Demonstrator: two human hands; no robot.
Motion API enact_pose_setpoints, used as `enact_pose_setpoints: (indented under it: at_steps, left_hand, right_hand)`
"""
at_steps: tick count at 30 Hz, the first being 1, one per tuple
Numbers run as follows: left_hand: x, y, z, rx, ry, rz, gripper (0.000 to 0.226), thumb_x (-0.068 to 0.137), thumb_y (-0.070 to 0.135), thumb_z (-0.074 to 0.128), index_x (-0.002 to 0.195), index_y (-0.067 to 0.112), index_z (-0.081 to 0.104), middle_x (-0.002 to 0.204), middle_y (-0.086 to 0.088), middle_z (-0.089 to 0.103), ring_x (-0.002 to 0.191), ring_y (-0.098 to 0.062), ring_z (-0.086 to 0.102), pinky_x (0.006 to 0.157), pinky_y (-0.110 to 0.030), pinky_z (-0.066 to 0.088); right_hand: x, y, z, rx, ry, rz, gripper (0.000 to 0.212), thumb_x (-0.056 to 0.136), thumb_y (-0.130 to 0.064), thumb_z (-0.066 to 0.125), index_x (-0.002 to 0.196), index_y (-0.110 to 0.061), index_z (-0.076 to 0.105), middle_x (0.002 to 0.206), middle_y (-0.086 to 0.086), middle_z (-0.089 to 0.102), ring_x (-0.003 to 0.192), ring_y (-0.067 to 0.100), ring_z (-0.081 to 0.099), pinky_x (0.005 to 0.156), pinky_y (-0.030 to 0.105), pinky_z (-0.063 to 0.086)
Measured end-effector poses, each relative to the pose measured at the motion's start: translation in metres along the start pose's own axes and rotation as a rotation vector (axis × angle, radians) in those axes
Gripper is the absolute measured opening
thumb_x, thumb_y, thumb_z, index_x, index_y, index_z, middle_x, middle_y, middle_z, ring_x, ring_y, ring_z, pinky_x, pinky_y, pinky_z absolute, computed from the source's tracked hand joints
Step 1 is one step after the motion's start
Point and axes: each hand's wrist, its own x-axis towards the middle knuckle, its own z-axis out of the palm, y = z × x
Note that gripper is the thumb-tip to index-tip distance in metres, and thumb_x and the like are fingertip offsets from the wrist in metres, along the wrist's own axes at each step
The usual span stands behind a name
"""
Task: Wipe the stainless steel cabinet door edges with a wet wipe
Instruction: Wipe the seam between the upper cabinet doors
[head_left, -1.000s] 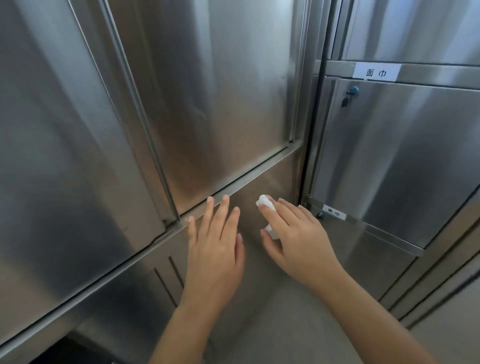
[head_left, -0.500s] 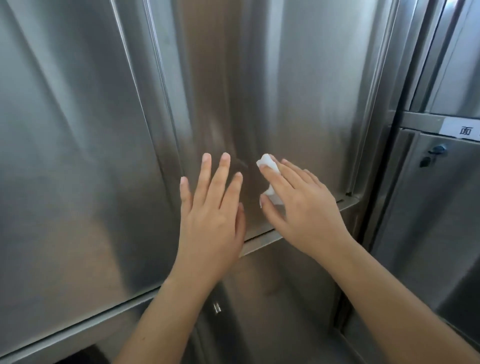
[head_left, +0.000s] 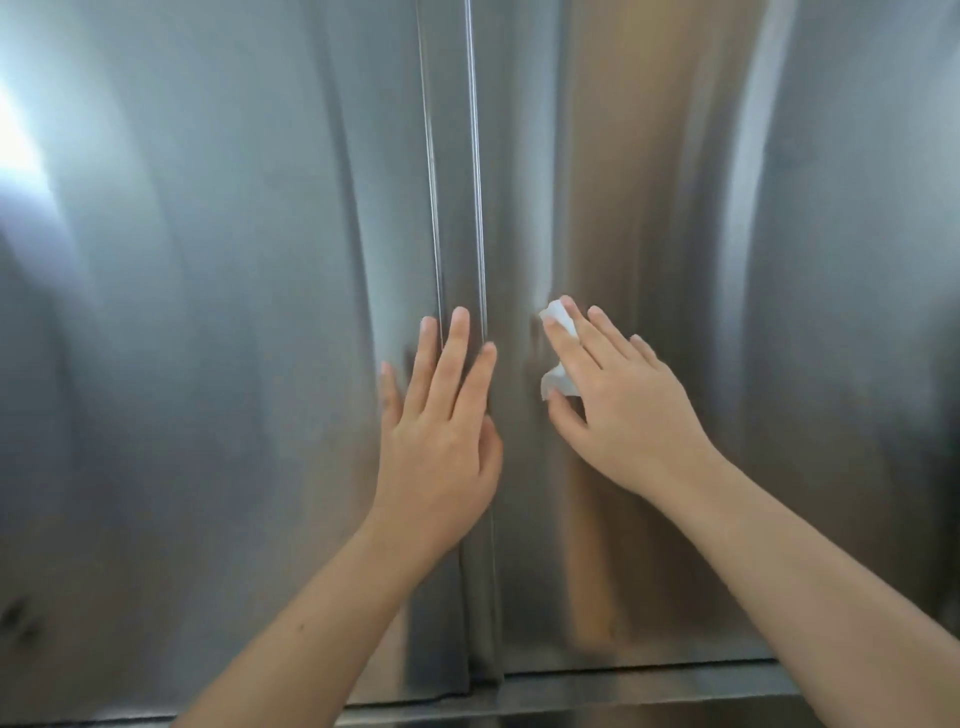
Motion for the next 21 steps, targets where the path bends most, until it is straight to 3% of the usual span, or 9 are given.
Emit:
enact_pose_setpoints:
  at_steps: [9, 14, 21]
  left_hand:
    - [0.061, -0.046, -0.01, 0.075, 0.034, 0.032, 0.056, 0.08, 0.002, 0.061, 0.134, 0.0, 0.046, 0.147, -0.017, 0.033, 0.136, -0.04, 0.025, 0.102, -0.062, 0.022]
    - [0.09, -0.073, -0.016, 0.119, 0.055, 0.05, 0.054, 0.086, 0.018, 0.036, 0.136, 0.0, 0.044, 0.147, -0.016, 0.034, 0.135, -0.039, 0.027, 0.102, -0.062, 0.023]
    - [0.129, -0.092, -0.02, 0.163, 0.13, 0.13, 0.056, 0.086, 0.022, 0.033, 0.136, 0.0, 0.043, 0.146, -0.015, 0.035, 0.135, -0.037, 0.031, 0.099, -0.063, 0.032]
  right_hand:
    - [0.068, -0.028, 0.004, 0.1, 0.089, -0.013, 0.059, 0.096, -0.028, 0.041, 0.149, -0.013, 0.019, 0.156, 0.004, 0.017, 0.143, 0.023, 0.016, 0.111, 0.036, 0.023]
    - [0.1, -0.034, 0.004, 0.075, 0.129, -0.003, 0.063, 0.097, -0.031, 0.035, 0.15, -0.015, 0.006, 0.158, 0.003, 0.0, 0.145, 0.023, 0.005, 0.113, 0.038, 0.018]
    - [0.138, -0.029, 0.002, 0.064, 0.172, -0.008, 0.066, 0.098, -0.031, 0.034, 0.149, -0.018, -0.005, 0.156, 0.0, -0.016, 0.145, 0.019, -0.007, 0.113, 0.033, 0.011]
